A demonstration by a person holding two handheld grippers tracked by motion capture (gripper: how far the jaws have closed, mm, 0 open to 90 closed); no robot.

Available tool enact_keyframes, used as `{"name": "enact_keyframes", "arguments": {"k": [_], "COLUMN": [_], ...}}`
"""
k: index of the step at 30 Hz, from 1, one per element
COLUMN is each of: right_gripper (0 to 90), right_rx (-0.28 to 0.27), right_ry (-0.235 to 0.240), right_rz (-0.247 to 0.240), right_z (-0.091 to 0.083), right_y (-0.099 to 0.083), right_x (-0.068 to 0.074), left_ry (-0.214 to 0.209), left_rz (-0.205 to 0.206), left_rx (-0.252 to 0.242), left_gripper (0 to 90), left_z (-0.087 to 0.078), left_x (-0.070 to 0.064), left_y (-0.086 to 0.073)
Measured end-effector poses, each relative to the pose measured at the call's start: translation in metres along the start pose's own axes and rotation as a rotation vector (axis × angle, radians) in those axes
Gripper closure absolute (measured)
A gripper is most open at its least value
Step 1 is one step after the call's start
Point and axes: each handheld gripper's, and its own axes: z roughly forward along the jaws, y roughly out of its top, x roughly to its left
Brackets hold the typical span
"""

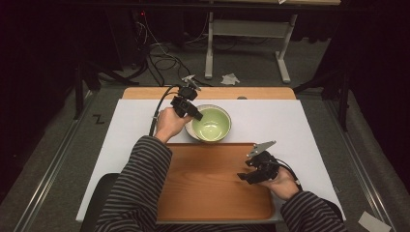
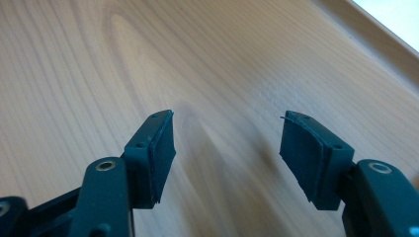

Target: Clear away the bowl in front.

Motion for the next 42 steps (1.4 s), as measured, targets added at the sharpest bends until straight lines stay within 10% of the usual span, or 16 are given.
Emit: {"name": "enact_keyframes", "arguments": {"k": [42], "right_gripper": [39.7], "right_rx": [0.001], "right_ry": [0.003], "right_rz": [0.004], "right_z": [0.000], "right_y": [0.000], "right_x": [0.001], "left_ry": [-0.123], "left_rz": [0.024], "left_rx": [0.021], "left_gripper": [84.0], "left_z": [-0.045], "left_x": [-0.013], "left_y": [-0.035]}}
